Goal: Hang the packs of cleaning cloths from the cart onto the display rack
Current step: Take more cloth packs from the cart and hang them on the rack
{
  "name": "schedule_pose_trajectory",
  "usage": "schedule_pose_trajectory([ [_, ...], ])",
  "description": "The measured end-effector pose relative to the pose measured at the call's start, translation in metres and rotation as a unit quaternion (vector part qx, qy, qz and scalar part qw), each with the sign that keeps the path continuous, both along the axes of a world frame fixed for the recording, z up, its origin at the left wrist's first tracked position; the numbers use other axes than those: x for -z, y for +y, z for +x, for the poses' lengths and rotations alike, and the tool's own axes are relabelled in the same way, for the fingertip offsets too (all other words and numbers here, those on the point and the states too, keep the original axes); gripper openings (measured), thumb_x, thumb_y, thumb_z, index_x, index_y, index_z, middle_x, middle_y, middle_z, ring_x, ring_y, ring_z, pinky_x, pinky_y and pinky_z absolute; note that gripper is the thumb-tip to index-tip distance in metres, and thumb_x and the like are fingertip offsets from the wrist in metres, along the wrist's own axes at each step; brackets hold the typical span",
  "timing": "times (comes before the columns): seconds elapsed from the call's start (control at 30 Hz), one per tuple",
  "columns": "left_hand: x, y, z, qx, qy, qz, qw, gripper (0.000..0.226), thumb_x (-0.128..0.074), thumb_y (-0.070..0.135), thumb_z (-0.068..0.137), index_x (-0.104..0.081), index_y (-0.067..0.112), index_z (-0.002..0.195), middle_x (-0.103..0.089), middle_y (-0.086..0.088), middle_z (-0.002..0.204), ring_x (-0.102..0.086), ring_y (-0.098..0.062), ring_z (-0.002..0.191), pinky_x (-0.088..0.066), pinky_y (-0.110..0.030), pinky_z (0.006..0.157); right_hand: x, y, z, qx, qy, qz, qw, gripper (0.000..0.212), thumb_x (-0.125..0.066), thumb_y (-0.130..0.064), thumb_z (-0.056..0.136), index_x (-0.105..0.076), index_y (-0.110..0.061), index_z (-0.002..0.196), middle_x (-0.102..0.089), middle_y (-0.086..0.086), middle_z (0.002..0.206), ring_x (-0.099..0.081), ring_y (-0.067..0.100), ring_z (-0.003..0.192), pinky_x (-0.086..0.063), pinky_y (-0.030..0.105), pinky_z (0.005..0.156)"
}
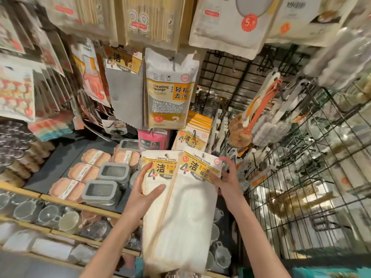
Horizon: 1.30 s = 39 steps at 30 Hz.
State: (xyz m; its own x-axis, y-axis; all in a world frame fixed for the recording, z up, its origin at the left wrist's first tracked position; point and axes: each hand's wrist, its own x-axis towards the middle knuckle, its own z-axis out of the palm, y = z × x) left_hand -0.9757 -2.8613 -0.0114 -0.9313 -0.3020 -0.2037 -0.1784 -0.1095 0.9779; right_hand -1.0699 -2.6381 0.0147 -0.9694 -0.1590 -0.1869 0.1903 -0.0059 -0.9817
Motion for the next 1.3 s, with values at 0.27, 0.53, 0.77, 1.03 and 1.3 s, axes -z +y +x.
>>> schedule_pose_trajectory([
  [0.27, 0.006, -0.012, -0.006, 0.000, 0.004, -0.080, 0.997, 0.068, -0.075, 0.029, 0.081, -0.040, 0.053, 0.135, -0.039, 0.014, 0.143, -0.038, -0.007, 0.132, -0.031, -0.034, 0.108, 0.007, -0.010, -0.039, 0.009, 0.053, 0.056, 0.997, 0.031, -0.048, 0.015, 0.087, -0.052, -0.011, 0.103, -0.051, -0.005, 0.121, -0.058, 0.007, 0.101, -0.052, 0.015, 0.073],
  [0.53, 0.007, -0.034, 0.007, -0.061, -0.006, -0.111, 0.992, 0.066, -0.072, 0.024, 0.083, -0.041, 0.052, 0.134, -0.037, 0.017, 0.140, -0.033, -0.002, 0.126, -0.030, -0.033, 0.101, 0.024, -0.034, -0.086, -0.014, 0.061, 0.119, 0.991, 0.031, -0.049, 0.008, 0.086, -0.055, -0.015, 0.105, -0.051, 0.004, 0.126, -0.055, 0.024, 0.112, -0.049, 0.028, 0.087],
  [0.77, -0.002, -0.052, 0.013, -0.077, -0.013, -0.131, 0.988, 0.067, -0.074, 0.028, 0.079, -0.041, 0.066, 0.123, -0.037, 0.014, 0.145, -0.033, -0.004, 0.129, -0.030, -0.041, 0.108, 0.036, -0.045, -0.102, 0.007, 0.055, 0.076, 0.996, 0.030, -0.046, 0.014, 0.085, -0.055, -0.010, 0.102, -0.054, -0.003, 0.112, -0.058, 0.013, 0.097, -0.049, 0.025, 0.082],
  [1.03, -0.005, -0.049, 0.012, -0.088, -0.018, -0.091, 0.992, 0.070, -0.076, 0.044, 0.071, -0.041, 0.061, 0.129, -0.038, 0.013, 0.148, -0.036, -0.017, 0.136, -0.032, -0.054, 0.110, 0.044, -0.046, -0.102, 0.013, 0.069, 0.118, 0.991, 0.034, -0.047, 0.012, 0.084, -0.057, -0.018, 0.096, -0.052, 0.003, 0.127, -0.055, 0.020, 0.110, -0.050, 0.035, 0.089],
  [1.3, -0.006, -0.038, 0.008, -0.088, -0.002, -0.076, 0.993, 0.066, -0.074, 0.021, 0.080, -0.045, 0.057, 0.127, -0.041, 0.015, 0.139, -0.038, -0.005, 0.127, -0.033, -0.036, 0.102, 0.041, -0.044, -0.099, 0.022, 0.047, 0.102, 0.993, 0.031, -0.048, 0.011, 0.085, -0.058, -0.008, 0.108, -0.051, -0.004, 0.117, -0.054, -0.001, 0.094, -0.046, 0.018, 0.078],
])
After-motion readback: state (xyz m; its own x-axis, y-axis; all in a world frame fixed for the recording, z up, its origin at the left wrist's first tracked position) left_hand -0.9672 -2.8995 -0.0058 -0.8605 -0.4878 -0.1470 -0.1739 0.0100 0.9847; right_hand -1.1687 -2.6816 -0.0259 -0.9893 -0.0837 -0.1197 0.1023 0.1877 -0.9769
